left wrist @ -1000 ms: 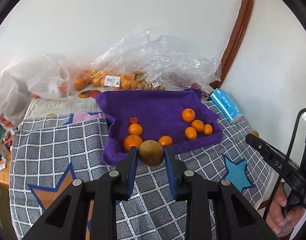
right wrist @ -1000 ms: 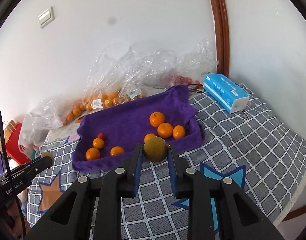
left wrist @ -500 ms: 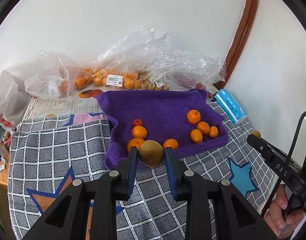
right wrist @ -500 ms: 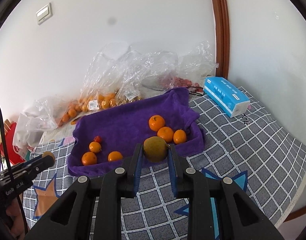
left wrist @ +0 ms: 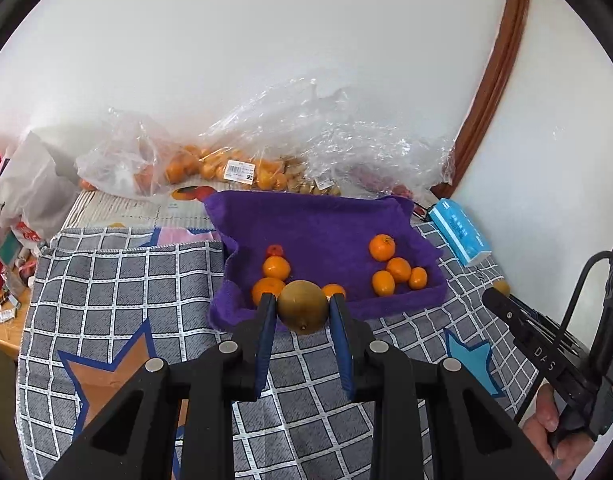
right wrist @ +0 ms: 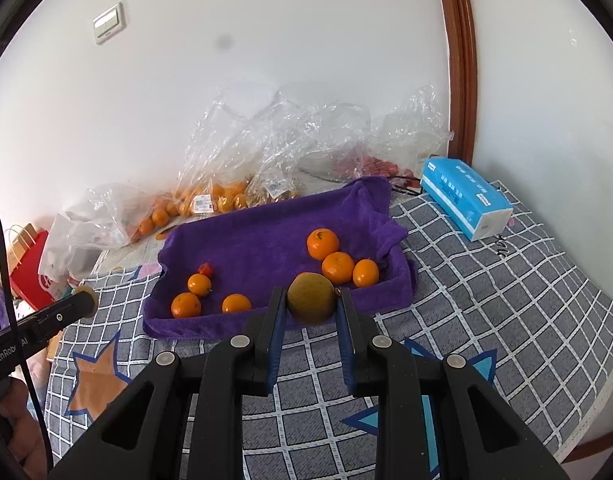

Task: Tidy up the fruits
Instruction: 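Carry both yellow-green fruits over the purple towel, then lower both yellow-green fruits onto the towel and open both tools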

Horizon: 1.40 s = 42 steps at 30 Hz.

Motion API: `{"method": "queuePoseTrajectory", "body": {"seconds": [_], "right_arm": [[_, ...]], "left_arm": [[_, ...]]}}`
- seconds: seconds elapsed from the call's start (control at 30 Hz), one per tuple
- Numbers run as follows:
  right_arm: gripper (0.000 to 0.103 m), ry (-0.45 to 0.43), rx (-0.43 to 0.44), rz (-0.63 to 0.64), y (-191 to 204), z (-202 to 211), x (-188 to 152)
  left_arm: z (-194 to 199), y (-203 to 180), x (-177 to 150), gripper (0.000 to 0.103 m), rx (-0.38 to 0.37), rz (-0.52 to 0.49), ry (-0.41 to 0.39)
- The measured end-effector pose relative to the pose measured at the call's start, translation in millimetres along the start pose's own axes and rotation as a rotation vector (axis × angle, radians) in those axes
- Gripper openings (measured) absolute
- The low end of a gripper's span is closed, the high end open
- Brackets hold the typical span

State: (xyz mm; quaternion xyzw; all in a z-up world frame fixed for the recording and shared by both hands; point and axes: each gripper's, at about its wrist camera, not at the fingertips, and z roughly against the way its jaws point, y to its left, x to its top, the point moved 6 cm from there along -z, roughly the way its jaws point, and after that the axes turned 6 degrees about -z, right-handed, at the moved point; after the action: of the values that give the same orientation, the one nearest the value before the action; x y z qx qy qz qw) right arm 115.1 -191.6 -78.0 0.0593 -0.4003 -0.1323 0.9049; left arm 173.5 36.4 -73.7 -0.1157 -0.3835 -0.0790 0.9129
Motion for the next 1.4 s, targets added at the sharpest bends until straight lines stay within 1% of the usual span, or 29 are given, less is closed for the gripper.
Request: {"method": "queuePoseTrajectory", "body": {"seconds": [0.1, 0.33, 0.5, 0.77, 1.07, 1.4], "right_arm": [[0.024, 0.001, -0.002, 0.000, -1, 2, 0], [0.024, -0.011, -0.001, 0.017, 0, 13, 6], [0.024, -0.025, -0.007, 0.031, 1, 21, 10], [0.024, -0.018, 0.005, 0.018, 2, 18, 11], [0.024, -0.013, 0.013, 0.041, 9, -8, 28], [0.024, 0.035, 0.025, 0.046, 13, -62, 34]], "left_arm": [[2, -5, 0, 0.026, 0.002, -0.012, 0.001], [5, -5, -1, 0.026, -0.013, 0.027, 0.001], [7, -5, 0, 0.026, -0.017, 0.032, -0.004], [6, -4, 7, 0.026, -0.018, 0.035, -0.016], [-16, 10, 25, 0.026, 0.015, 0.053, -0.009], [-64, 31, 30, 0.026, 0.042, 0.085, 0.053]]}}
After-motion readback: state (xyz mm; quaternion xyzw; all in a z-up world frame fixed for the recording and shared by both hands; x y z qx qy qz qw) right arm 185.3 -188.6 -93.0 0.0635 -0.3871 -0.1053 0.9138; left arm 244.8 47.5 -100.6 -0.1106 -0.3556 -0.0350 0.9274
